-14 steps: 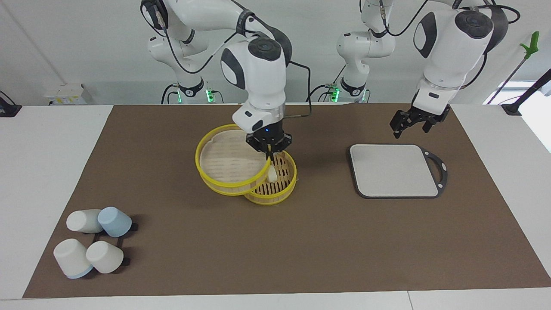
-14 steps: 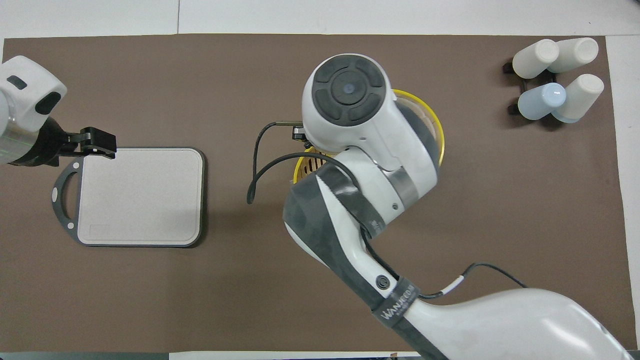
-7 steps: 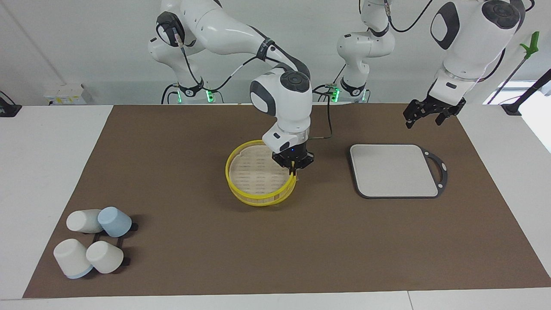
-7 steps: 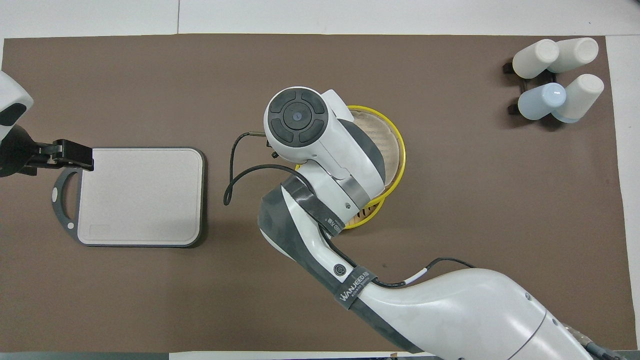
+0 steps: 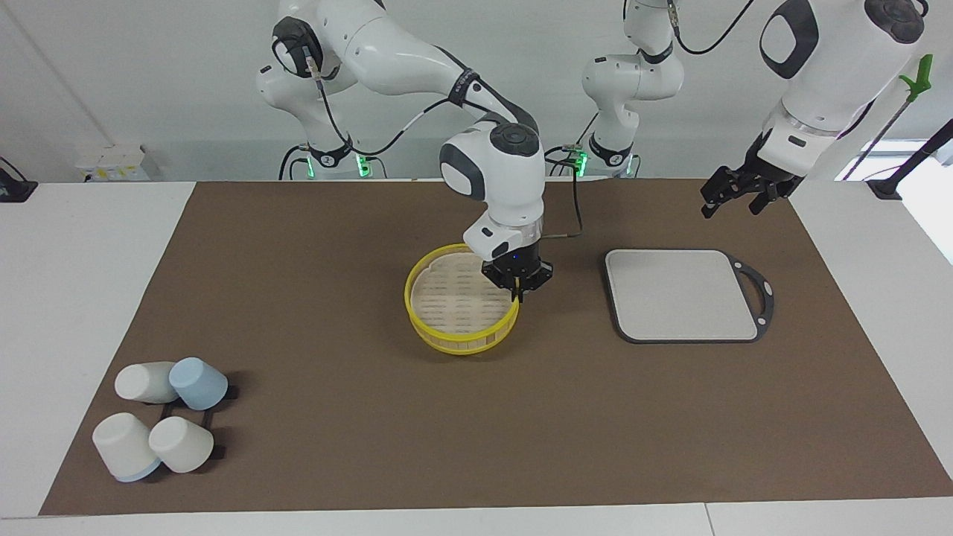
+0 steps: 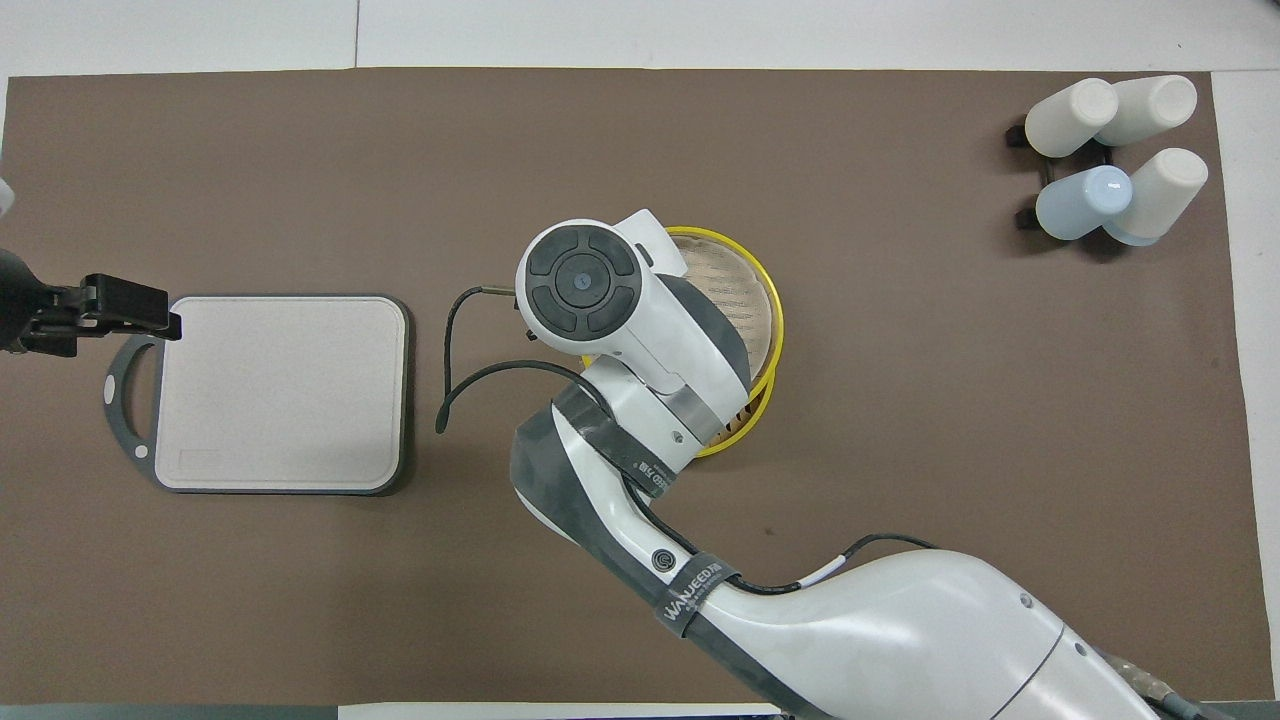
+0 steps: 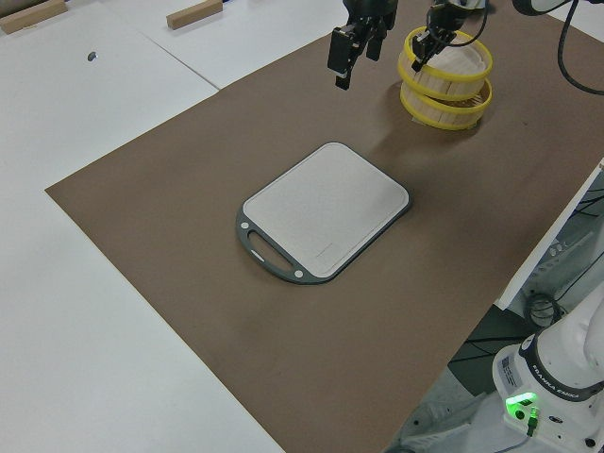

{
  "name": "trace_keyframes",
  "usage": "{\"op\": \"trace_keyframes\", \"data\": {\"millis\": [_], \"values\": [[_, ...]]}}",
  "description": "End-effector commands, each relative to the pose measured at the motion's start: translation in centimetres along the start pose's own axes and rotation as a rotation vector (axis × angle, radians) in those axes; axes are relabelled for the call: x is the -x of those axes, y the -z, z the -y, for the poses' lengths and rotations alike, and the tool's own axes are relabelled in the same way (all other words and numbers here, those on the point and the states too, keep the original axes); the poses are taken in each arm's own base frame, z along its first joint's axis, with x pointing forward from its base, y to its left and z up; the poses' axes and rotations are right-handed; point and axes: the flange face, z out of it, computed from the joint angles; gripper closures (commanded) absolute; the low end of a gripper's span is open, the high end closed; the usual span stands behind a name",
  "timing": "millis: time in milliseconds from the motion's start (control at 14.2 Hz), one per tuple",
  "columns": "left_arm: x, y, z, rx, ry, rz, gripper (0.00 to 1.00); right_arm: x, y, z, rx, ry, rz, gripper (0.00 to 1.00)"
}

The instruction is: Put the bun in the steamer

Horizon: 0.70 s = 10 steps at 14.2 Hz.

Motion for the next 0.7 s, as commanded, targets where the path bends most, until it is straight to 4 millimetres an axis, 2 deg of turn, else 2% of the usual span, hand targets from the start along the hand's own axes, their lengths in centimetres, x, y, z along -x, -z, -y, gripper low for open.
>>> {"op": "trace_keyframes", "data": {"millis": [0,351,562,632], "values": [[-0.5,-0.9,-0.3,0.012,-0.009,0.026,0.00,1.0,0.6,-1.1,0.008,-0.019,-0.009,1.00],[-0.5,-0.6,-0.8,0.002,-0.026,0.027,0.00,1.2,0.7,-1.1,0.007,-0.035,-0.009,1.00],[-0.5,1.6,-0.9,-0.048,-0.064,0.007,0.00,1.3,0.8,-0.9,0.001,-0.043,-0.013,1.00],[-0.4,1.6,-0.8,-0.054,-0.075,0.008,0.00,1.4,0.7,-0.9,0.000,-0.051,-0.013,1.00]]}}
